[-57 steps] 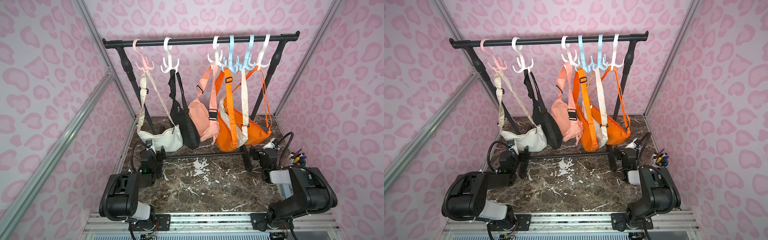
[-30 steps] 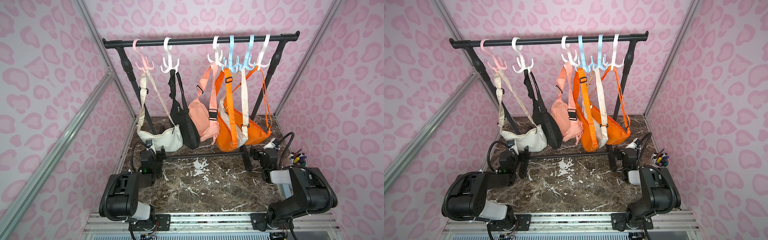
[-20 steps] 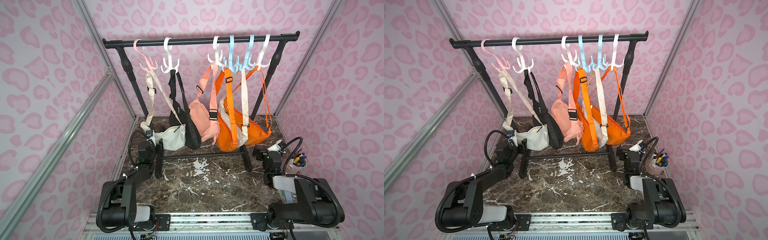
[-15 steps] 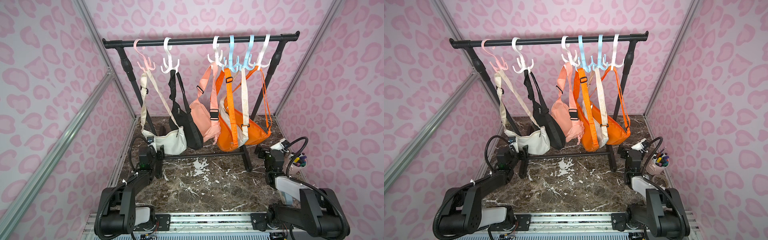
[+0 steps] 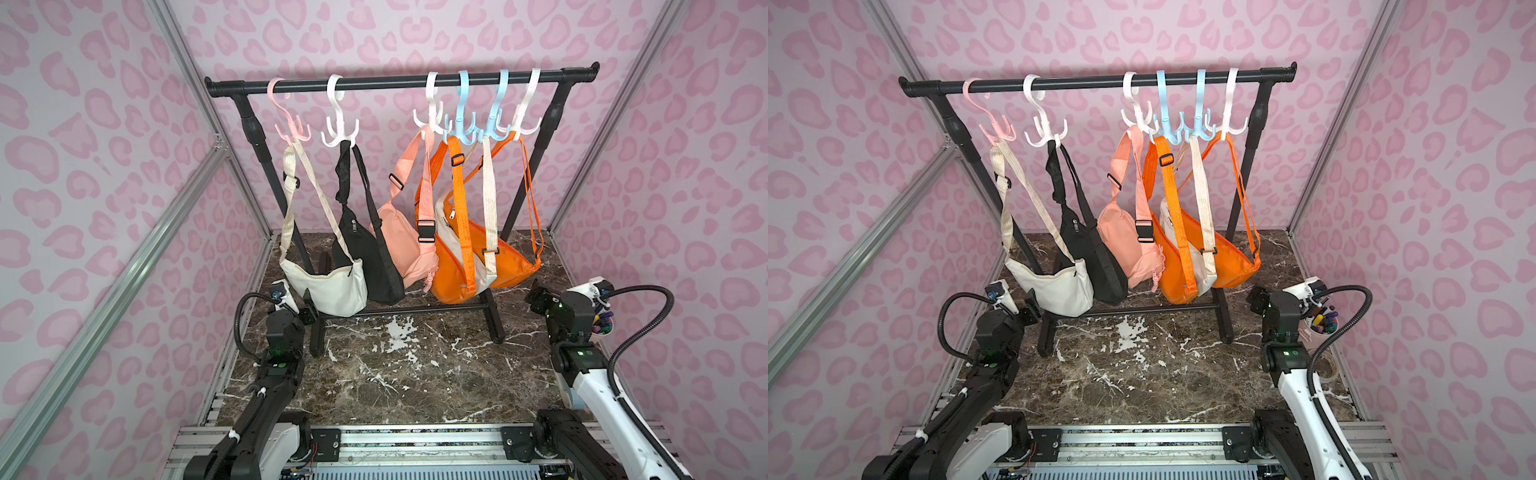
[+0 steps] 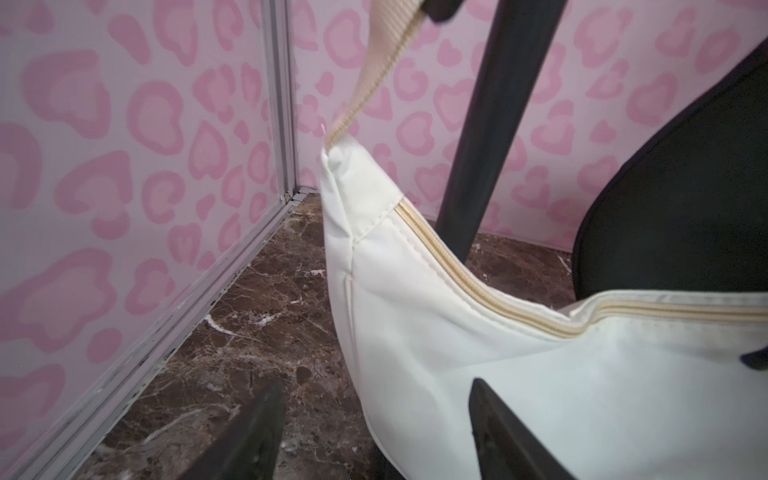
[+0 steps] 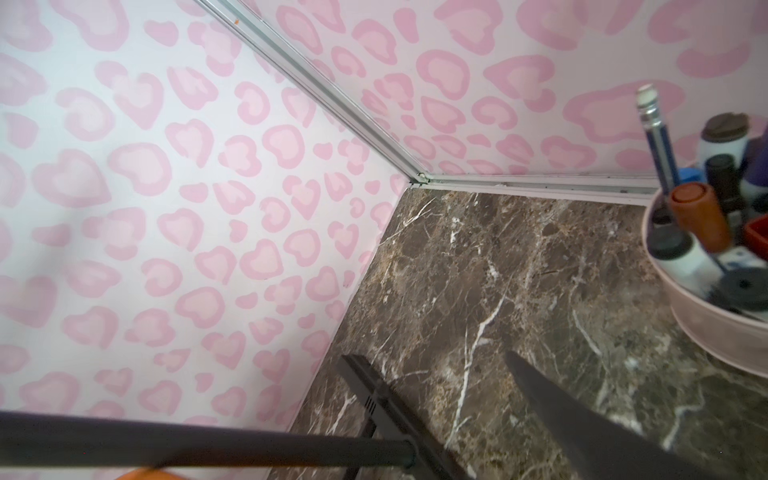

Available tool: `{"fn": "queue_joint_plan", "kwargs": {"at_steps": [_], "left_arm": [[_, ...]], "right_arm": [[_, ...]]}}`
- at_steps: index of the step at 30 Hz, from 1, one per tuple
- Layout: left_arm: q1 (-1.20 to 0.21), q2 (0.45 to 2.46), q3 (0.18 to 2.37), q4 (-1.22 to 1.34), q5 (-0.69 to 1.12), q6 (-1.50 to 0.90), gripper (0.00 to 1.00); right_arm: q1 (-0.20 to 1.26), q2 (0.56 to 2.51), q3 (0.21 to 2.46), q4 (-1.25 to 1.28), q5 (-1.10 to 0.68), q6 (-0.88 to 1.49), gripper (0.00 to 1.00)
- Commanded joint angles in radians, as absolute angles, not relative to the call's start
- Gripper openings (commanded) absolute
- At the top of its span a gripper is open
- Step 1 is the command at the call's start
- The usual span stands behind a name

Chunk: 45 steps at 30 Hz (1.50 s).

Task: Take the bag off the hook
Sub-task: Pick up the bag from the hook.

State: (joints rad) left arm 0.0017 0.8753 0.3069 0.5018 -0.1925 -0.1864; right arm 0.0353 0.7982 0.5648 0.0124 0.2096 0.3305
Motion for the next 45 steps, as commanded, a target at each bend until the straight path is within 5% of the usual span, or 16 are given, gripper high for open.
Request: {"fn": "queue_joint_plan", "kwargs": {"at_steps": [1,13,17,22,31,45], "left_arm": [[0.000,0.793,0.329,0.478,-0.278,-0.223,0.71],[0.003,0.756,0.780,0.131,-0.111,-0.082,0.73],[0.003,0.760,0.828,0.098,-0.068,-0.075,0.74],[0.021,0.767,0.797,0.159,-0.009,-0.057,0.75],[0.115,0.881,0.800,0.307,0.181,-0.064,0.73],[0.242,1.009,0.846,0.492,0.381,-0.086,0.72]], "right_arm": [[0.076,0.732,0.631,-0.201,0.195,0.354,0.86],[0.567,0.724,1.100,-0.436,0.176,0.108,0.76],[0.809,0.834,1.219,-0.438,0.130,0.010,0.74],[1.121,1.048,1.346,-0.398,0.308,-0.136,0.75],[1.160,1.403,1.495,-0.095,0.210,-0.084,0.50],[1.131,1.878,1.967,-0.047,0.289,-0.082,0.45]]}}
